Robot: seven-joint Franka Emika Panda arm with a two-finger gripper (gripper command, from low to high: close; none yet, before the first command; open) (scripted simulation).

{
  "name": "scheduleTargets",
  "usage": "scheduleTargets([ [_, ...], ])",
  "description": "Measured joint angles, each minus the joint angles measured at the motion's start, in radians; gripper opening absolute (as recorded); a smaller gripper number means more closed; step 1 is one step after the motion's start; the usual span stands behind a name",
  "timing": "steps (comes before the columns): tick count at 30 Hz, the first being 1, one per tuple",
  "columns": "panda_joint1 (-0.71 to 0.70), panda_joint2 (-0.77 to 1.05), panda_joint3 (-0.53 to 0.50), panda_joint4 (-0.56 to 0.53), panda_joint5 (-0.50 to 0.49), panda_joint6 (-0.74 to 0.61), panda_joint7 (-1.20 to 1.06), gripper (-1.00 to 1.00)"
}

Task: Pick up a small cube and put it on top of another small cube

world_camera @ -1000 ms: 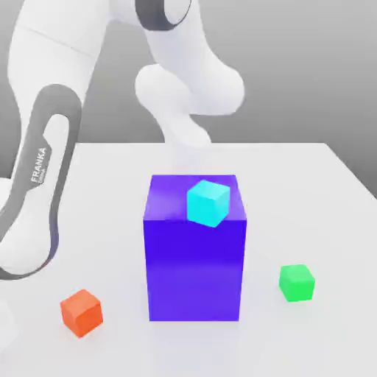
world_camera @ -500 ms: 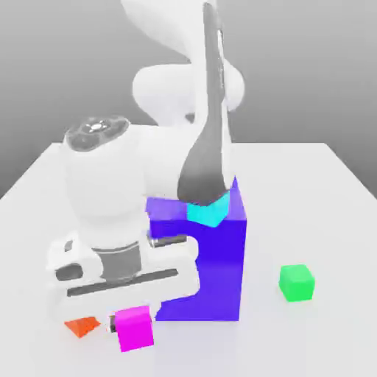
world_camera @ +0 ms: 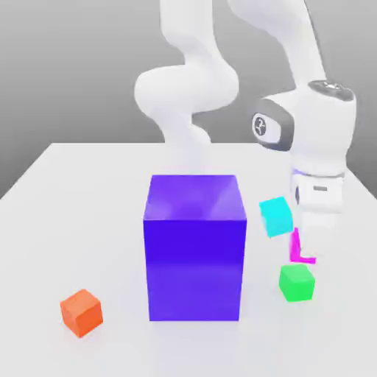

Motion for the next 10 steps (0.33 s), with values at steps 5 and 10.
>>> scheduleTargets([
  [5,0.004,0.035,-0.008,0.002,-0.016,0.033,0.012,1.00],
  [10,0.007,-0.009,-0.004,-0.001,0.003,-0.007,-0.003,1.00],
])
